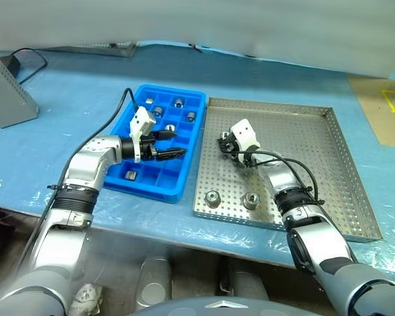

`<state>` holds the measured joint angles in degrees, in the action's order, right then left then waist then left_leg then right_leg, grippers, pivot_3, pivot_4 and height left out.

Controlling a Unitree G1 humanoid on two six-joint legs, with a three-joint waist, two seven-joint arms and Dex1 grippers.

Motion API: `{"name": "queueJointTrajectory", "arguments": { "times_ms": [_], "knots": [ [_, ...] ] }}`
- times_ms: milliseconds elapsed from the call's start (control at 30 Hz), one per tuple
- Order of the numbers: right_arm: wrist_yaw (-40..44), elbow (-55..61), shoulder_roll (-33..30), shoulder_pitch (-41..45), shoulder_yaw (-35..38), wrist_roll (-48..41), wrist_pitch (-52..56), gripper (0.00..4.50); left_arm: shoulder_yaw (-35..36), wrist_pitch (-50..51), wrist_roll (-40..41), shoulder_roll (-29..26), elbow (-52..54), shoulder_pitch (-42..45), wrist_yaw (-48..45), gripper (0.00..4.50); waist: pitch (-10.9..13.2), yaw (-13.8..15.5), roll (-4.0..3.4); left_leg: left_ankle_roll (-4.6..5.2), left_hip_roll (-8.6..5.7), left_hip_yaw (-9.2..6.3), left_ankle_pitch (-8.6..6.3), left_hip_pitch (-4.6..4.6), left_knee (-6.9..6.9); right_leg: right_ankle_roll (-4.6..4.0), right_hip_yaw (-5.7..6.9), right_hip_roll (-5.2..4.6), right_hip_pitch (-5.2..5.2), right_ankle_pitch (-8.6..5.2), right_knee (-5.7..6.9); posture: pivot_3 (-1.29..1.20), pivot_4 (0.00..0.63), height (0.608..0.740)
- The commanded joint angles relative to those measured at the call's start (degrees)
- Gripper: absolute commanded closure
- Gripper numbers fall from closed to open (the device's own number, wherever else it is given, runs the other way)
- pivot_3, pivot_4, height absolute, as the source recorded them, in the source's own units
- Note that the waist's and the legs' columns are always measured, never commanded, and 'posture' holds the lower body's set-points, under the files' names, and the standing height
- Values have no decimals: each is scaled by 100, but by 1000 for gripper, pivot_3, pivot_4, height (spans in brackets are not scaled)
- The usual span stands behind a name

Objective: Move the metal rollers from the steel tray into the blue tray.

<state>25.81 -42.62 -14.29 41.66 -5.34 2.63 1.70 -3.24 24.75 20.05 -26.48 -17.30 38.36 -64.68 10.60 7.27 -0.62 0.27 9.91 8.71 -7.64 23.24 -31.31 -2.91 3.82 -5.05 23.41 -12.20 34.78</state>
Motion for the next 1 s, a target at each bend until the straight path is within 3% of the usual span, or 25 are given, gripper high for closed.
{"name": "queueJointTrajectory", "arguments": {
  "times_ms": [33,267,467,733,1000],
  "knots": [
    [248,913,-55,-126,59,-189,258,2702,66,-35,75,-43,202,86,-30,475,0,1,0,0,0,0,0,1,0,0,0,0,1,0,0,178,150,740],
    [1363,3845,-432,-1099,-111,-879,1695,2702,177,122,247,-201,345,40,-159,475,1,44,1,3,1,0,-2,2,4,1,1,1,2,-1,-7,175,150,740],
    [1553,5278,-531,-1260,-86,-1432,2811,2702,307,132,283,-401,330,48,-168,475,1,42,1,0,2,0,0,-6,9,3,-2,1,1,-2,-4,180,150,740],
    [1485,5249,-287,-916,-336,-1506,2979,2702,702,108,367,-1016,400,-218,-205,475,1,15,1,-6,0,0,2,-5,20,3,-4,1,10,-3,-6,222,150,740],
    [1734,4255,144,-364,-658,-1452,2551,2702,1059,359,517,-1376,875,-762,-8,475,1,129,2,-13,-1,-1,6,3,30,0,-4,1,23,-6,-3,314,150,740]
  ]
}}
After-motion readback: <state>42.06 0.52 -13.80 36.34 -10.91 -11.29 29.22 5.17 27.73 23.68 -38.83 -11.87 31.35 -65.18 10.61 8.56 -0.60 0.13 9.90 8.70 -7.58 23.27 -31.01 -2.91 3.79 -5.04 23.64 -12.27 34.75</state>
